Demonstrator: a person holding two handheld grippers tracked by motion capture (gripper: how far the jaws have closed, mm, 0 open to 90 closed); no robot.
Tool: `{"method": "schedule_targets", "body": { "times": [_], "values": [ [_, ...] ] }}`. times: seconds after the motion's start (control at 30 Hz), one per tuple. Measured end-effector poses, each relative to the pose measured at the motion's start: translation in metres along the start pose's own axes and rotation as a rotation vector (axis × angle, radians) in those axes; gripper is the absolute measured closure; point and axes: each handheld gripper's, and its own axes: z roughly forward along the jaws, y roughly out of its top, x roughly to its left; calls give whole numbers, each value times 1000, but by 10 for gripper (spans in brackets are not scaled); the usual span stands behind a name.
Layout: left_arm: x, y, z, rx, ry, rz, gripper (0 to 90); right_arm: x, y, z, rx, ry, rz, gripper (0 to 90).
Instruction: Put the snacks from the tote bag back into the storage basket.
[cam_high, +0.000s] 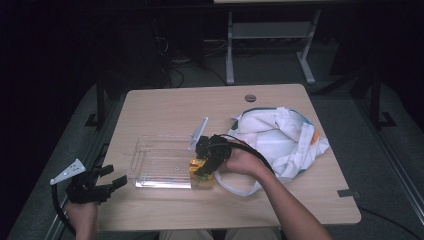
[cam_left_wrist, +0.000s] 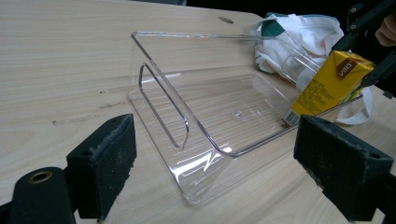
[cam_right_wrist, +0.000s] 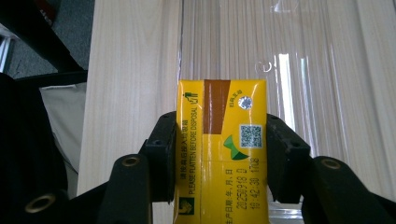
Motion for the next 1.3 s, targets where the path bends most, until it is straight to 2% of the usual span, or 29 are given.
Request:
{"method": "schedule_targets", "body": {
  "times": [0.93,1.3],
  "values": [
    [0,0,0,3,-2,3,126,3,-2,3,-31,15,17,508],
    [0,0,1,4,-2,7,126,4,-6,3,-59,12,30,501]
  ]
}}
